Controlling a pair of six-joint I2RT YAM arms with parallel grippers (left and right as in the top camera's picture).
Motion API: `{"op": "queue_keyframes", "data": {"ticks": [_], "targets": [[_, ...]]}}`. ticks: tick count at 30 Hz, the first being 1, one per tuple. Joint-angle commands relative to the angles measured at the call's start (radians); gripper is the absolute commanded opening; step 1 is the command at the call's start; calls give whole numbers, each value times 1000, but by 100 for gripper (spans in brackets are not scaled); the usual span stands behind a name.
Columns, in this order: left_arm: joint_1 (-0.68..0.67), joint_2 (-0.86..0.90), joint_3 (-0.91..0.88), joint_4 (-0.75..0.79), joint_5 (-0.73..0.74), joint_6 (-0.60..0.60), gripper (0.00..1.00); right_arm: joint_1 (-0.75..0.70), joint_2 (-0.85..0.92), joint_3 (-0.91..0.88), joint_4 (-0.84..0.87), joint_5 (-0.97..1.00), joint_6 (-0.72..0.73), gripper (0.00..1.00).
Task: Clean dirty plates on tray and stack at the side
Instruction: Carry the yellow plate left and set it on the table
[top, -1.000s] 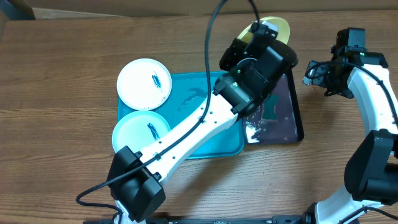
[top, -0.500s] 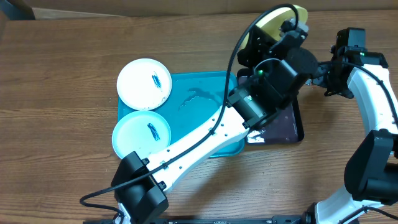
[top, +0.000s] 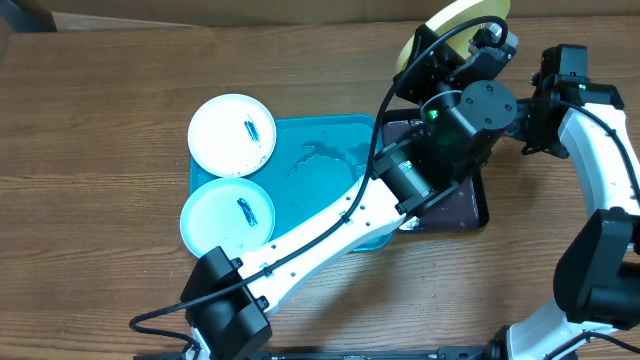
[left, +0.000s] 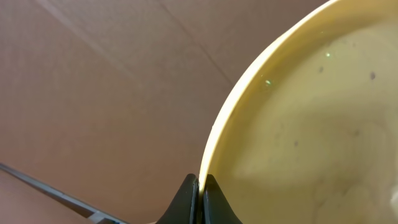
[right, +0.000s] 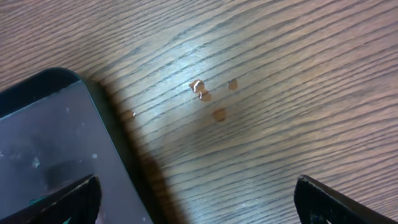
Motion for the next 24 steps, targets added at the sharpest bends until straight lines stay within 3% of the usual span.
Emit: {"op": "queue_keyframes", "data": {"ticks": [1,6,12,19,24], "targets": [[-3,8,25,3,-17,14,4,0,2,15,1,-5,0,100],[-3,8,25,-37,-18,-50,4,0,2,16,1,-5,0,100],[0,8,24,-285,23,-343,4,0,2,15,1,-5,0,100],[32,8,21,-615,270,-720,4,0,2,16,1,-5,0,100],[82,8,15,-754,438,-926,4,0,2,16,1,-5,0,100]]}}
